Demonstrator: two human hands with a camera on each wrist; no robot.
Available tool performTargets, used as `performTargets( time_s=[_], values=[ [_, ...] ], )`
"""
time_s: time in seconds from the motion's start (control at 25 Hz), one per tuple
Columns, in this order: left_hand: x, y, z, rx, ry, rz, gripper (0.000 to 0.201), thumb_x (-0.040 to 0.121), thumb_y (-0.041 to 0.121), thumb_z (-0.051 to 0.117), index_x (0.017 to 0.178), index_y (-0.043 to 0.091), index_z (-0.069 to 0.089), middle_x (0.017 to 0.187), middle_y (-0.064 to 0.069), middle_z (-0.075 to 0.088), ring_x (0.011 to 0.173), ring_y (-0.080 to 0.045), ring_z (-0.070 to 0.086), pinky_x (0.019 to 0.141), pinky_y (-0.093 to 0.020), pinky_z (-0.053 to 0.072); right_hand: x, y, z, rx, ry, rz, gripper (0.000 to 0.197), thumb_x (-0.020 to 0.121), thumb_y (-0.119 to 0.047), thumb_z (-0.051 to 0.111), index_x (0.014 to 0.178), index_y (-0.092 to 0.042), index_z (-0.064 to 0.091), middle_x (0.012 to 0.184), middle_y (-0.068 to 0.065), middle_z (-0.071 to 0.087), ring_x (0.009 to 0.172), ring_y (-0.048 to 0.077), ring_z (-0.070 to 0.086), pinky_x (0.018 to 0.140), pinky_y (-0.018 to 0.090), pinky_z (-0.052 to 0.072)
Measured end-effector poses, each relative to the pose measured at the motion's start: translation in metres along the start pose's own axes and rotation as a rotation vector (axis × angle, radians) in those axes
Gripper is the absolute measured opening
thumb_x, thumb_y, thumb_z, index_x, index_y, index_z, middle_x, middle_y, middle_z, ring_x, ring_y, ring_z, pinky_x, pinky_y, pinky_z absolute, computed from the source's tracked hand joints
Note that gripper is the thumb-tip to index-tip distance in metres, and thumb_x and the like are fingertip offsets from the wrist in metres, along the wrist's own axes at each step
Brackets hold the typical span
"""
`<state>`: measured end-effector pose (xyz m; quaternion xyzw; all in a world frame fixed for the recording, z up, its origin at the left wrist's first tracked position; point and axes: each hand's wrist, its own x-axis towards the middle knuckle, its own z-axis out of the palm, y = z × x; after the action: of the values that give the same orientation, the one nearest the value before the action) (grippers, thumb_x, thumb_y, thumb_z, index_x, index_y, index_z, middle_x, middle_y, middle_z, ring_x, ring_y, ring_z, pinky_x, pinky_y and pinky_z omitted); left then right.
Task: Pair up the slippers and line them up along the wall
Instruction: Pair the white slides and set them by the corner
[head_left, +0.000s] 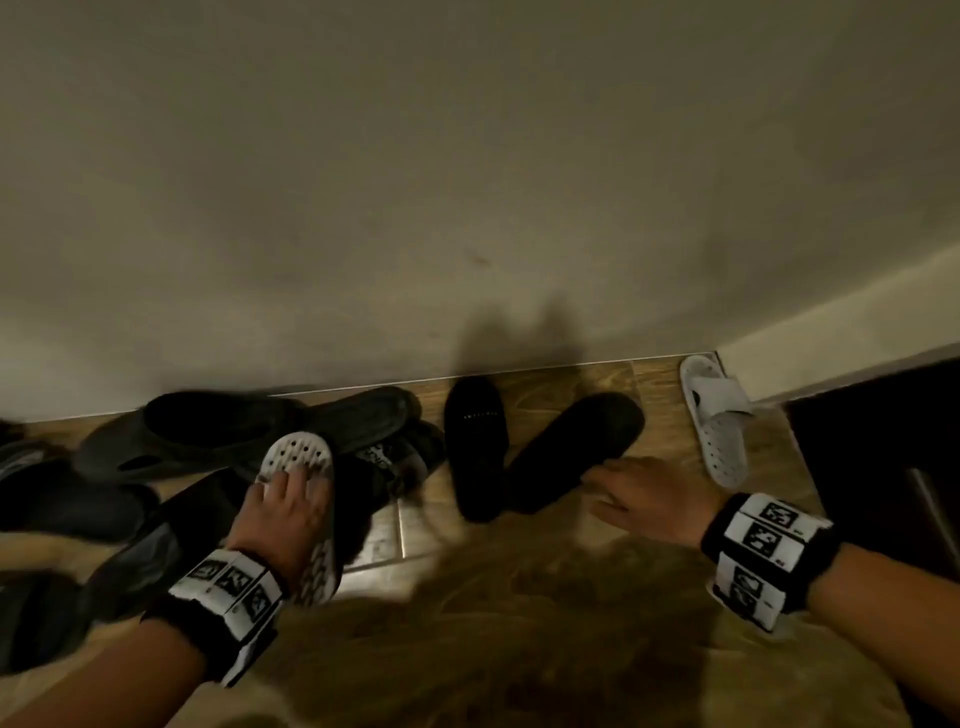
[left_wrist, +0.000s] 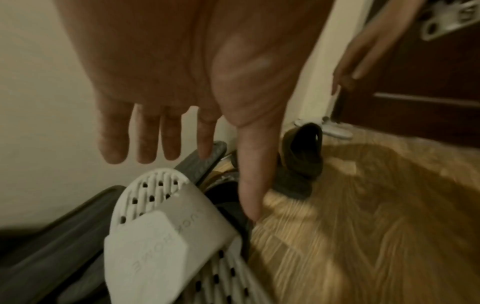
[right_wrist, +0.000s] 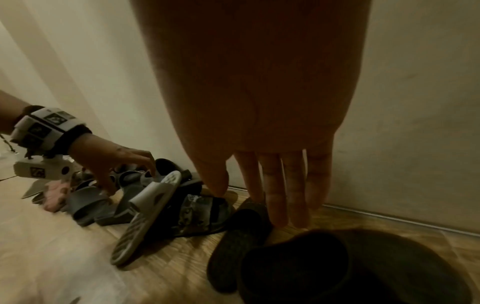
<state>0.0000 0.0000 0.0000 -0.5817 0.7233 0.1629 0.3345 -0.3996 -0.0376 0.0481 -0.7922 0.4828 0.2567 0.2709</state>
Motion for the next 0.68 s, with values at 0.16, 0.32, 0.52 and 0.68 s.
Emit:
performTargets(
  time_s=[0.16, 0.32, 0.52, 0.68],
  values=[
    [0.043, -0.004, 0.042, 0.064, 0.128, 0.060, 0.109, 0.044, 0.031, 0.088, 0.138, -0.004, 0.046, 0.115, -0.029, 0.062, 0.099, -0.046, 0.063, 0.081, -0.058, 0.051, 0.059, 0.044, 0.048, -0.054, -0.057, 0.121, 0.046, 0.097, -0.053, 0.039, 0.132, -0.025, 0.048, 0.121, 0.002, 0.060, 0.103, 0.022, 0.060, 0.076, 0.030, 0.043],
    [0.069, -0.018, 0.089, 0.100, 0.140, 0.035, 0.119, 0.023, 0.039, 0.086, 0.129, -0.004, 0.054, 0.098, -0.021, 0.068, 0.077, -0.039, 0.068, 0.064, -0.045, 0.052, 0.094, 0.074, 0.086, -0.089, -0.003, 0.177, 0.038, 0.097, -0.051, 0.039, 0.117, -0.025, 0.058, 0.111, 0.000, 0.063, 0.094, 0.020, 0.062, 0.071, 0.030, 0.042],
    [0.085, -0.027, 0.087, -0.115, 0.138, 0.058, 0.128, 0.044, 0.079, 0.061, 0.153, 0.029, 0.017, 0.130, 0.001, 0.050, 0.108, -0.026, 0.055, 0.081, -0.039, 0.044, 0.092, 0.091, 0.103, -0.074, 0.243, 0.259, 0.040, 0.097, -0.053, 0.036, 0.112, -0.031, 0.065, 0.101, 0.000, 0.070, 0.087, 0.021, 0.065, 0.067, 0.032, 0.048],
    [0.094, 0.003, 0.055, -0.225, 0.146, 0.117, 0.132, 0.040, 0.093, 0.051, 0.153, 0.035, 0.013, 0.148, 0.017, 0.034, 0.123, -0.017, 0.048, 0.093, -0.036, 0.047, 0.079, 0.095, 0.124, -0.118, 0.134, 0.351, 0.055, 0.096, -0.054, 0.038, 0.139, -0.020, 0.042, 0.135, 0.015, 0.047, 0.109, 0.031, 0.056, 0.088, 0.040, 0.049]
  ],
)
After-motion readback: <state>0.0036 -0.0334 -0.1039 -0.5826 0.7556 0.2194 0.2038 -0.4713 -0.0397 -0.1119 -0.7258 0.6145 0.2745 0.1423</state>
